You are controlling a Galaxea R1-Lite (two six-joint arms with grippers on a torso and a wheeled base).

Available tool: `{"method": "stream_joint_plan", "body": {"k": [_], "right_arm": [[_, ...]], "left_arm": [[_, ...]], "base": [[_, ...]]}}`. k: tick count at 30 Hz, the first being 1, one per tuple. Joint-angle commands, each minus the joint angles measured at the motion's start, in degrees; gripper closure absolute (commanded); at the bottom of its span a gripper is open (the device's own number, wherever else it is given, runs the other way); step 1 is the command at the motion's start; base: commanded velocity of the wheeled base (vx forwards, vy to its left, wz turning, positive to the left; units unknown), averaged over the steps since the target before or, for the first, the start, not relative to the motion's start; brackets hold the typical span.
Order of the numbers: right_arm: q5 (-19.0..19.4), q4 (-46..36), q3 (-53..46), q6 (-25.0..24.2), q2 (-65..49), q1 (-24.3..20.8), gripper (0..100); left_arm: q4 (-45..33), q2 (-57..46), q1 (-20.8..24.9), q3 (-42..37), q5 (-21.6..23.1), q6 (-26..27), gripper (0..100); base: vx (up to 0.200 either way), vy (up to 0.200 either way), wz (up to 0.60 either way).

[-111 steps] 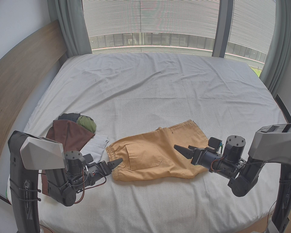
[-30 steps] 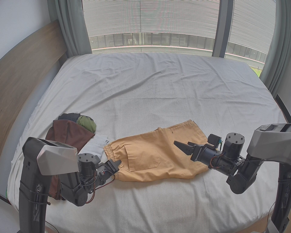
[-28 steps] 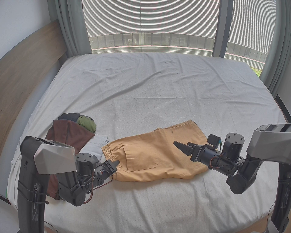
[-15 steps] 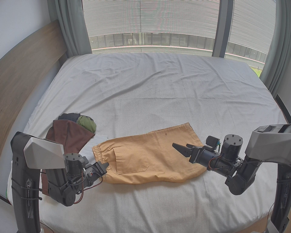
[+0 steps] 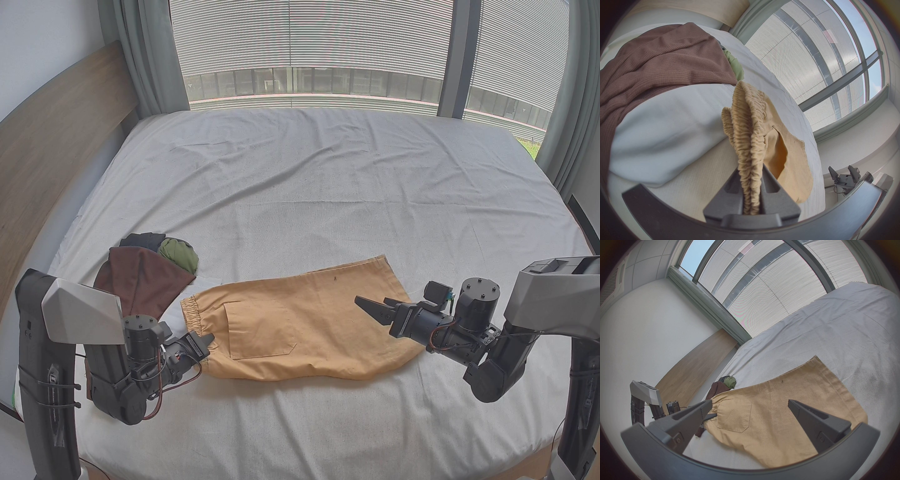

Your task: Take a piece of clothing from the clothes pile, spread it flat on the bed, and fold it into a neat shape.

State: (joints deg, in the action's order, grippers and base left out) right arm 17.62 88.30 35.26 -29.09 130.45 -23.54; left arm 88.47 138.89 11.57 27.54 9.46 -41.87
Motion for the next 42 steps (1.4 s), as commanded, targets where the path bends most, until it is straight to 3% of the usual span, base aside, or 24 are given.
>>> {"method": "stream_joint_plan", "body": {"k": [1,16,31,42], "right_arm": [[0.1,0.0,0.0,0.0,0.2,0.0,0],[0.0,0.0,0.0,0.0,0.1,-0.1,0],[-0.1,0.0,0.0,0.0,-1.2,0.5,0],[0.0,0.0,0.1,0.0,-3.9,2.8,0]], "left_arm": [[0.0,-2.0,-1.6,-2.6,2.1,0.0,100],[0.1,-5.0,-4.9,-6.4,5.9,2.1,100],[-0.1,-7.6,5.9,-0.5,4.1,1.6,100],[-0.5,-7.4,10.1,4.5,3.6,1.4,100]], "base": [[0.000,0.000,0.00],[0.000,0.000,0.00],[0.000,0.000,0.00],[0.000,0.000,0.00]]}}
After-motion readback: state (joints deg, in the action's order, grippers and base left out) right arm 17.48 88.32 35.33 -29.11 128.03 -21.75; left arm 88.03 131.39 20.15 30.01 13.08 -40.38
